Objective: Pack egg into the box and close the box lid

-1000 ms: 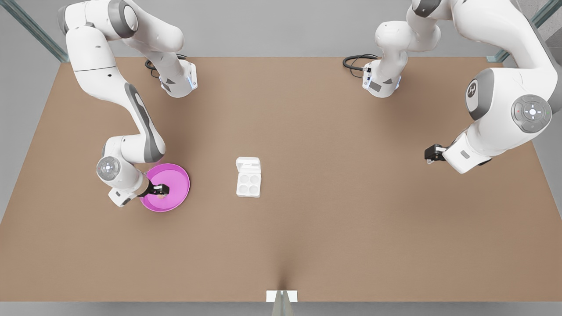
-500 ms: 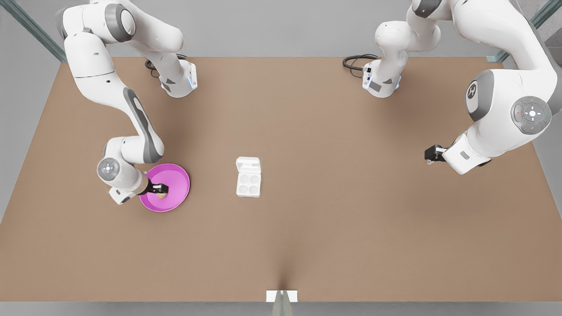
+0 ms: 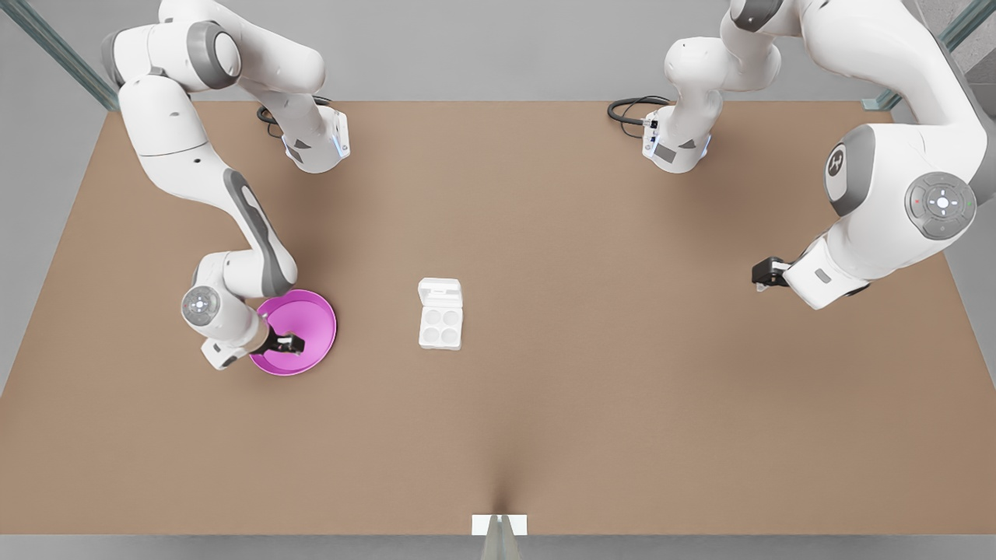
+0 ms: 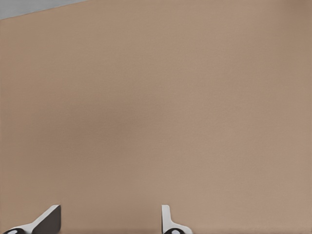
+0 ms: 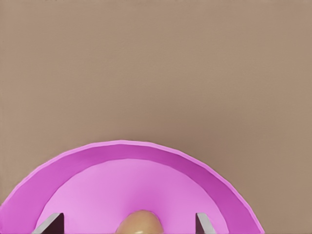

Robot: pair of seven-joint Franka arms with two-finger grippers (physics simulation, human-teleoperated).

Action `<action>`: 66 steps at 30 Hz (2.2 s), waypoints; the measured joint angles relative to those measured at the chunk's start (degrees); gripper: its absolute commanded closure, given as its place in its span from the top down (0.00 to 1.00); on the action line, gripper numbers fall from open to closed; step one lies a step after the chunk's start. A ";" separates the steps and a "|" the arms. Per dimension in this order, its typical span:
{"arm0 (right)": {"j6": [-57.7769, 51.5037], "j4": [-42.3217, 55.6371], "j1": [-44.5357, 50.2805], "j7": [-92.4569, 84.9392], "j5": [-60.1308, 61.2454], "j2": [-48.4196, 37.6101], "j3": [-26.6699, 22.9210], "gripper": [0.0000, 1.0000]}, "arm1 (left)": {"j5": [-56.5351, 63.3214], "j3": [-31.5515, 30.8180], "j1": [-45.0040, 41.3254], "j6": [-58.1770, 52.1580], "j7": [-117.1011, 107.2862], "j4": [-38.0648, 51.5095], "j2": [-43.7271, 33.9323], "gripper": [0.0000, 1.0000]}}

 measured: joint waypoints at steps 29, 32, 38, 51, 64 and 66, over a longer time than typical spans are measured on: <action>5.99 -4.95 0.66 1.32 0.17 -0.03 0.02 0.75 | -0.04 0.00 0.13 0.43 0.18 0.00 0.14 1.00; 6.49 -4.90 0.67 1.35 0.24 0.11 0.08 0.56 | -0.04 0.03 0.08 0.45 0.19 -0.05 0.14 1.00; 6.99 -4.89 0.59 1.43 0.31 0.13 0.09 0.63 | -0.04 0.01 0.09 0.65 0.20 -0.07 0.14 1.00; 7.01 -7.10 0.18 1.51 0.36 -0.46 0.09 0.64 | -0.04 0.00 0.01 0.81 0.19 -0.08 0.50 1.00; 5.76 -4.23 0.56 -0.12 1.00 -1.83 1.67 0.41 | -0.04 0.02 -0.01 0.78 0.18 -0.08 0.58 1.00; 3.98 -1.31 0.81 -0.38 0.99 -2.13 2.44 0.41 | -0.04 0.00 0.00 0.78 0.18 -0.08 0.58 1.00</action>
